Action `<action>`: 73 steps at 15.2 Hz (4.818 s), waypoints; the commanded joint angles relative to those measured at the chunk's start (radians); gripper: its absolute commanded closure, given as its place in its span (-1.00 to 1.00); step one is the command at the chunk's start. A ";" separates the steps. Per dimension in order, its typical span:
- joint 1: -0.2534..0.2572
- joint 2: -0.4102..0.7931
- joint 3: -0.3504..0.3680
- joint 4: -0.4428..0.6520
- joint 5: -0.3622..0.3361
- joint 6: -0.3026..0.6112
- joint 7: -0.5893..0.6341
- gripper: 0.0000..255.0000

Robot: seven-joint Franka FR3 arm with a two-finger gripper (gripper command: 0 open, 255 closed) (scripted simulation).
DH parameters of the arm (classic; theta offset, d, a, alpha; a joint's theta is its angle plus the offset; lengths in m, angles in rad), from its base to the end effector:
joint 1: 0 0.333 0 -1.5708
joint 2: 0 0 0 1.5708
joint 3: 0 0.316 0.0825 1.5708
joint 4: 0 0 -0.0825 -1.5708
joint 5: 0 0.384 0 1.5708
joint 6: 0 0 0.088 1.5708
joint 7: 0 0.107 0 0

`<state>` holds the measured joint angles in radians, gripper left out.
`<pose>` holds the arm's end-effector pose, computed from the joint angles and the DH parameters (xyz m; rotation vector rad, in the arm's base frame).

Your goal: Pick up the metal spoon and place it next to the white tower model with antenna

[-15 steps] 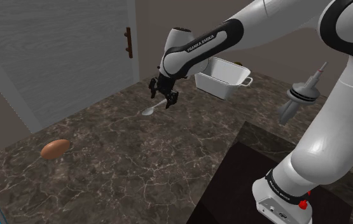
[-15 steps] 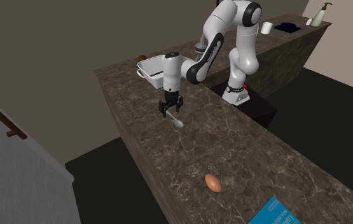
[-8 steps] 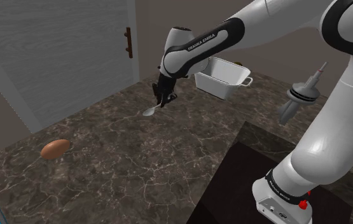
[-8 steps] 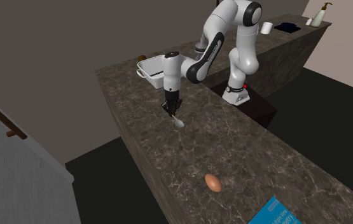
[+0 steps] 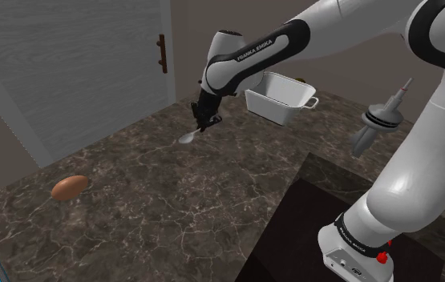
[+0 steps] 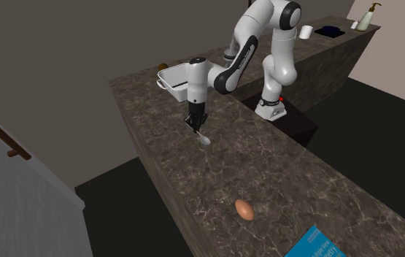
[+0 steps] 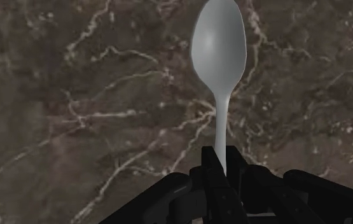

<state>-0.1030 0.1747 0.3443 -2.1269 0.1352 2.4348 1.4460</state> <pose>0.5625 0.1351 0.3464 -2.3269 1.7882 0.0309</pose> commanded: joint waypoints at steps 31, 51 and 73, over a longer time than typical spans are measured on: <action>-0.018 -0.164 -0.003 0.251 0.026 -0.407 0.023 1.00; -0.020 -0.153 -0.005 0.532 0.009 -0.675 0.064 1.00; -0.084 -0.192 -0.057 0.718 0.035 -0.914 -0.016 1.00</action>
<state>-0.1749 -0.0013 0.2982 -1.3894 0.1616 1.5201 1.4542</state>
